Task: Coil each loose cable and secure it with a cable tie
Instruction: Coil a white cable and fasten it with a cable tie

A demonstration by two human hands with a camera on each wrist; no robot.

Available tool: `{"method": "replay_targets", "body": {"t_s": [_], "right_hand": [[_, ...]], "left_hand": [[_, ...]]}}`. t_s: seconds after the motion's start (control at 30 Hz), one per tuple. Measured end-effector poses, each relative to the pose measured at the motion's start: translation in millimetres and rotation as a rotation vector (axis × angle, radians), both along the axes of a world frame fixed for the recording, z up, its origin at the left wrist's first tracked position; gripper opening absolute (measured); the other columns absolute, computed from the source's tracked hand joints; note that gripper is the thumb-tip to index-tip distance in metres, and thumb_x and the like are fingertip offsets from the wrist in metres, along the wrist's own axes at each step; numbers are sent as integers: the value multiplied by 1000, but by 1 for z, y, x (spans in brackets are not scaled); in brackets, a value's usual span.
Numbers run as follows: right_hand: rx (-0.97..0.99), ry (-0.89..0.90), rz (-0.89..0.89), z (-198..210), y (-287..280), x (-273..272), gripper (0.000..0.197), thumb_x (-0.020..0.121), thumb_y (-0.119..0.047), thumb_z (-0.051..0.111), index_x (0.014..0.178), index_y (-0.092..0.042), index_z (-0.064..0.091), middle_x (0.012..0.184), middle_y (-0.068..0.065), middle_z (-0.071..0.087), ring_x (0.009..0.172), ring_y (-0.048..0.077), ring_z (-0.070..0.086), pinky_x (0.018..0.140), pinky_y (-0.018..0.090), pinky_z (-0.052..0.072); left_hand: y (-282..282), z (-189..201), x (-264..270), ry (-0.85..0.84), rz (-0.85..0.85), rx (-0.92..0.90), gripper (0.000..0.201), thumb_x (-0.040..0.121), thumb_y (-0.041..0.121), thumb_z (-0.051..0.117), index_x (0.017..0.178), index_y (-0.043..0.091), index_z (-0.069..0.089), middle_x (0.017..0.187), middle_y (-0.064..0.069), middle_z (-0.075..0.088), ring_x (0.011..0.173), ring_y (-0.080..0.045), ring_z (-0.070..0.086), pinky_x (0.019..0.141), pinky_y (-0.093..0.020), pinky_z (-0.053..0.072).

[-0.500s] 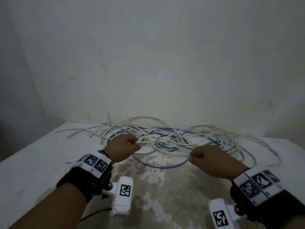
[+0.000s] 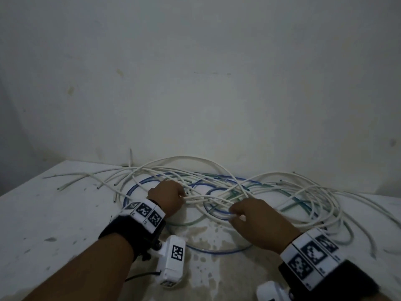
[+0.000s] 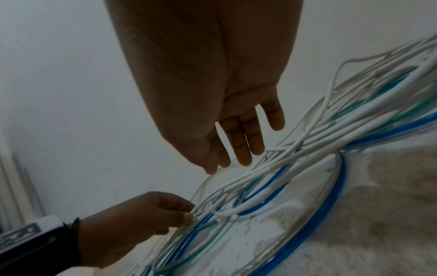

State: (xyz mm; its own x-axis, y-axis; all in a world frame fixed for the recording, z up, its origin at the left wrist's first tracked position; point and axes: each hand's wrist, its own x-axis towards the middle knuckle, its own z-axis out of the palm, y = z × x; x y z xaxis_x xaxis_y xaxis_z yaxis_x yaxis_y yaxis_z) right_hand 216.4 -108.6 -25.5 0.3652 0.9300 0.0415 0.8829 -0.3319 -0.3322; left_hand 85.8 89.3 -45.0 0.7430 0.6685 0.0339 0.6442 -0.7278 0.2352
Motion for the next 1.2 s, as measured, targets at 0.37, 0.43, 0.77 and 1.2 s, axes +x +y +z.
{"method": "replay_targets", "body": {"t_s": [0.37, 0.43, 0.77, 1.2], "right_hand": [[366, 26, -15, 15, 19, -1, 17, 93, -22, 54, 106, -12, 62, 84, 4, 65, 76, 21, 59, 69, 30, 42], [391, 1, -5, 21, 10, 7, 27, 94, -21, 53, 68, -14, 54, 60, 0, 54, 57, 13, 50, 55, 26, 34], [423, -286, -246, 77, -95, 67, 32, 94, -24, 55, 70, -4, 62, 68, 13, 61, 69, 31, 58, 61, 35, 38], [779, -474, 46, 131, -74, -36, 40, 89, -39, 43, 97, -10, 69, 72, 14, 56, 68, 33, 57, 62, 37, 44]], "left_hand": [[-38, 87, -33, -589, -401, 84, 13, 95, 24, 52, 84, 24, 59, 70, 7, 58, 62, -3, 48, 62, -16, 36], [-35, 101, -43, -655, -347, 155, 15, 92, 28, 51, 88, 21, 63, 72, 8, 59, 66, -7, 50, 64, -18, 36], [-31, 127, -95, -956, 45, 38, 16, 97, 16, 48, 88, 11, 60, 73, -5, 55, 65, -21, 45, 58, -30, 33], [-148, 133, -82, -658, -275, -252, 79, 73, 61, 51, 142, 25, 39, 132, 13, 49, 123, -2, 45, 100, -23, 34]]}}
